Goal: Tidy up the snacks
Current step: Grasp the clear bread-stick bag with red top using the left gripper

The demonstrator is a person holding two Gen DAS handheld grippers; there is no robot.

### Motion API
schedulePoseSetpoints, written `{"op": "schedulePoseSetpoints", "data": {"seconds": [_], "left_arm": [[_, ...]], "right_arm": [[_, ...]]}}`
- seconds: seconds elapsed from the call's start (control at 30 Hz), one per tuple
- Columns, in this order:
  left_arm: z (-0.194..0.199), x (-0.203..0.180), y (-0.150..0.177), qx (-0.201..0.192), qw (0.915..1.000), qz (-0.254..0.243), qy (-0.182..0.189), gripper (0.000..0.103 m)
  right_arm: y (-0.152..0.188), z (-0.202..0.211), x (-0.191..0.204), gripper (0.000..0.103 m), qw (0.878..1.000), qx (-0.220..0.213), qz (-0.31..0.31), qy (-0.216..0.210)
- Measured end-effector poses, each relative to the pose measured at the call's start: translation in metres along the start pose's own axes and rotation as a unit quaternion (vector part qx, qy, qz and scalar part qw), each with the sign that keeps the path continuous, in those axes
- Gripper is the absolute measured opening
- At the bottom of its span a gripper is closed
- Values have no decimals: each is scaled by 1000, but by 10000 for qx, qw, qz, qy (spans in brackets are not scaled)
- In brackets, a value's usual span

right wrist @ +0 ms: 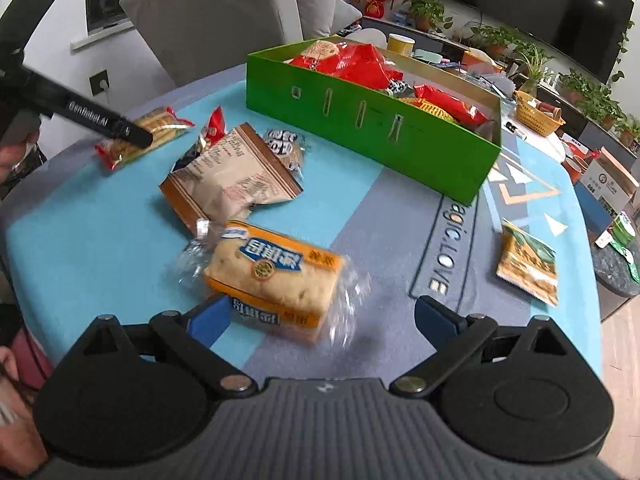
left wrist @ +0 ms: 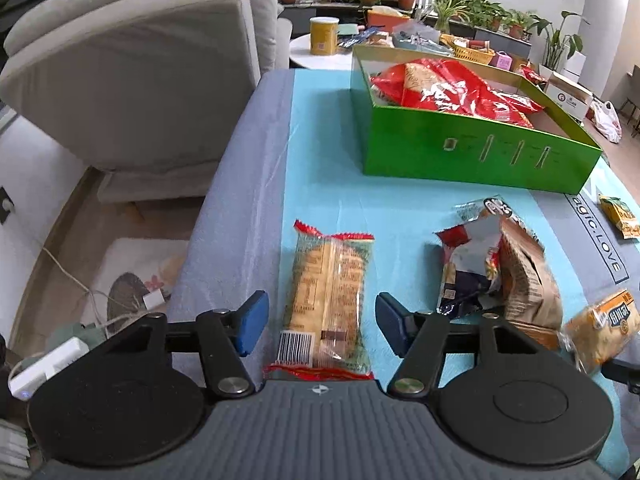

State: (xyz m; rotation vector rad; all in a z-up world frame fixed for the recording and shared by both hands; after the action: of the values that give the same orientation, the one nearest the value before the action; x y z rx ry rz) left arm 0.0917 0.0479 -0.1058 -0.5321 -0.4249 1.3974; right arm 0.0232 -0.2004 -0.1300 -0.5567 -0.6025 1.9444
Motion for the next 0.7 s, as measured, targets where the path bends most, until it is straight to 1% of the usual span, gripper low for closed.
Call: {"op": "schedulePoseSetpoints", "data": {"seconds": [0.17,0.33,0.47,0.57,0.7], "left_arm": [[-1,2,0,21,10000,34,34,54],[-3,-1,-1,49,10000,-42,33,54],[-7,-4,-1,99,9999,-86,44,54],[-10,-5,-2,147,9998,-113,46,49],[-11,-4,-2,162,9998,-59,59,42]], "right_arm": [[-9,-6,1,79,9999,-81,90,-69],[-15,-9,8,79,9989,-178,430,-102],[-21,-13,9,79,9988,-180,440,-151],[-23,-16,12,79,9985,-180,447,-275],[-25,-16,15,79,9972,-138,475,-553]]}}
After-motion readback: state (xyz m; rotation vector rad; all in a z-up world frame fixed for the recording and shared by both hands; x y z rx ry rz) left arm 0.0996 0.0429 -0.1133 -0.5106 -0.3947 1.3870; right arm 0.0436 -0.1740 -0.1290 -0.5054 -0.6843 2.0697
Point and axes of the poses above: each gripper's, at about its wrist camera, not at the fingertips, and z roughly against the way its jaws point, x to its left, y to its underside, the point moved 4 cm from there along -z, roughly the way its jaws point, and after that the axes turned 5 degrees about x, right-handed, at the moved point
